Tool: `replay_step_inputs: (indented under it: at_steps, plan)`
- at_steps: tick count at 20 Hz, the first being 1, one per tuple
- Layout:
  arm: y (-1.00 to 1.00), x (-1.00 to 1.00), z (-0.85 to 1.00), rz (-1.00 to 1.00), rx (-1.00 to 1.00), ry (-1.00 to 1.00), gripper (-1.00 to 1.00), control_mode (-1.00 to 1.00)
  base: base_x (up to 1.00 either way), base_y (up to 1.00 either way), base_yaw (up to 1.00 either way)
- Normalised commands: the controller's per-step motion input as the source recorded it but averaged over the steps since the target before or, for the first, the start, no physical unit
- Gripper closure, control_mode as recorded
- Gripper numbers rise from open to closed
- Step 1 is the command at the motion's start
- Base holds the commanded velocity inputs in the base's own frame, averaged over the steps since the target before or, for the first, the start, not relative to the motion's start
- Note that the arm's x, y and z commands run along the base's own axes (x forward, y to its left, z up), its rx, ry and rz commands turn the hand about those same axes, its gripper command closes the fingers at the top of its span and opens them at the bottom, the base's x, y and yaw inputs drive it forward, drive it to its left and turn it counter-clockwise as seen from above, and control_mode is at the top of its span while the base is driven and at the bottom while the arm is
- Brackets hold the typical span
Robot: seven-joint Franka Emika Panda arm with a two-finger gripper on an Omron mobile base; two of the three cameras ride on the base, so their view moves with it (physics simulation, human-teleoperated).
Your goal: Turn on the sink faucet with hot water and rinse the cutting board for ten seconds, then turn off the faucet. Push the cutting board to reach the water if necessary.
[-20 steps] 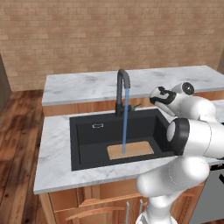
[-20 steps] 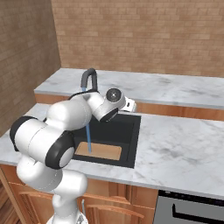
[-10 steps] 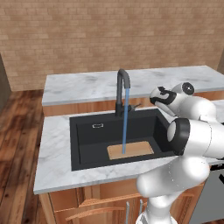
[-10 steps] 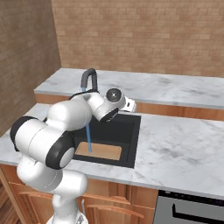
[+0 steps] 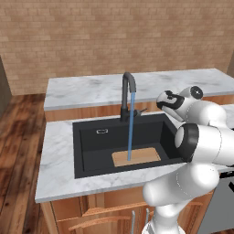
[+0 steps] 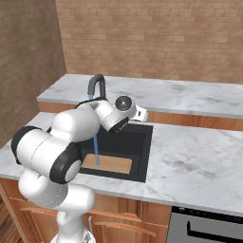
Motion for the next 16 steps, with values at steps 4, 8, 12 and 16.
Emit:
replay_step_inputs:
  at_steps: [4,8,12,16]
  plan:
    - [0.00,0.00,0.00,0.00,0.00,0.00,1.00,-1.00,0.00,0.00,0.00]
    - [0.00,0.00,0.00,0.00,0.00,0.00,1.00,-1.00,0.00,0.00,0.00]
    - [0.00,0.00,0.00,0.00,0.00,0.00,1.00,-1.00,0.00,0.00,0.00]
    - [0.00,0.00,0.00,0.00,0.00,0.00,1.00,-1.00,0.00,0.00,0.00]
